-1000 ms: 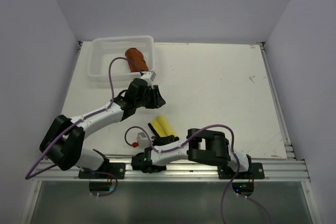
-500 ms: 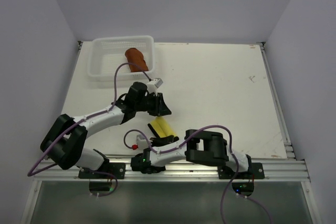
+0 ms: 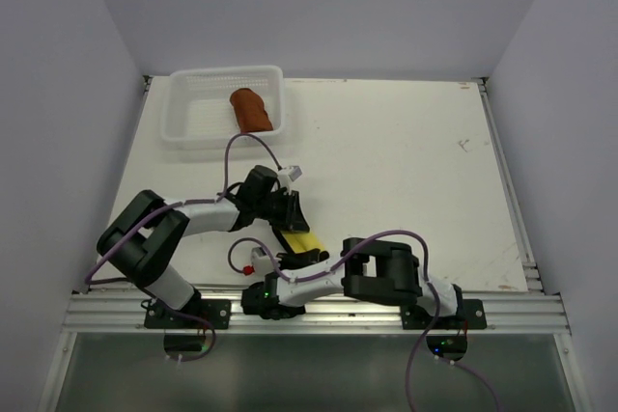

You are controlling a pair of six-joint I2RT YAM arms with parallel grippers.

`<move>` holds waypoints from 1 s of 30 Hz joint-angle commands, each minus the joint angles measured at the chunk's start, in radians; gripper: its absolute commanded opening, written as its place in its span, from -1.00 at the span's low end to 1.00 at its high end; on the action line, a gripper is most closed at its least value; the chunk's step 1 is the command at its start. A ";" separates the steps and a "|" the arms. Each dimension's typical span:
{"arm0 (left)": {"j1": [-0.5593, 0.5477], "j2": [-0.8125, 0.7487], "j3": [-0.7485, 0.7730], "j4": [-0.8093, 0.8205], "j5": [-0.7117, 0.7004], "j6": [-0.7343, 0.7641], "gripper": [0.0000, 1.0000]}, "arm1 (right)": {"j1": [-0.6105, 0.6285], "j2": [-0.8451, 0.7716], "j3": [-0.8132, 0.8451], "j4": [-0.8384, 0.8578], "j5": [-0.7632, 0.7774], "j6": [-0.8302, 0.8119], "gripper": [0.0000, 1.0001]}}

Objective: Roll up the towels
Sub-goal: Roll the towel

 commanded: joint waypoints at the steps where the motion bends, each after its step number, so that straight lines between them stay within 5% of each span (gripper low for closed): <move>1: -0.004 0.046 -0.043 -0.031 -0.081 -0.002 -0.49 | -0.004 -0.042 -0.043 0.124 -0.111 0.083 -1.00; 6: -0.004 0.072 -0.062 -0.029 -0.121 -0.013 -0.50 | -0.004 -0.148 -0.112 0.158 -0.018 0.179 -0.97; 12: -0.003 0.091 -0.082 -0.014 -0.143 -0.027 -0.52 | -0.004 -0.321 -0.209 0.217 0.024 0.285 -0.27; 21: -0.004 0.109 -0.063 -0.011 -0.147 -0.019 -0.55 | -0.003 -0.545 -0.301 0.216 0.055 0.421 -0.10; 28: -0.004 0.094 -0.068 0.003 -0.150 -0.019 -0.56 | -0.051 -0.889 -0.565 0.602 -0.256 0.284 -0.09; 30: -0.004 0.071 -0.081 0.015 -0.167 -0.030 -0.57 | -0.111 -0.973 -0.609 0.694 -0.454 0.305 -0.08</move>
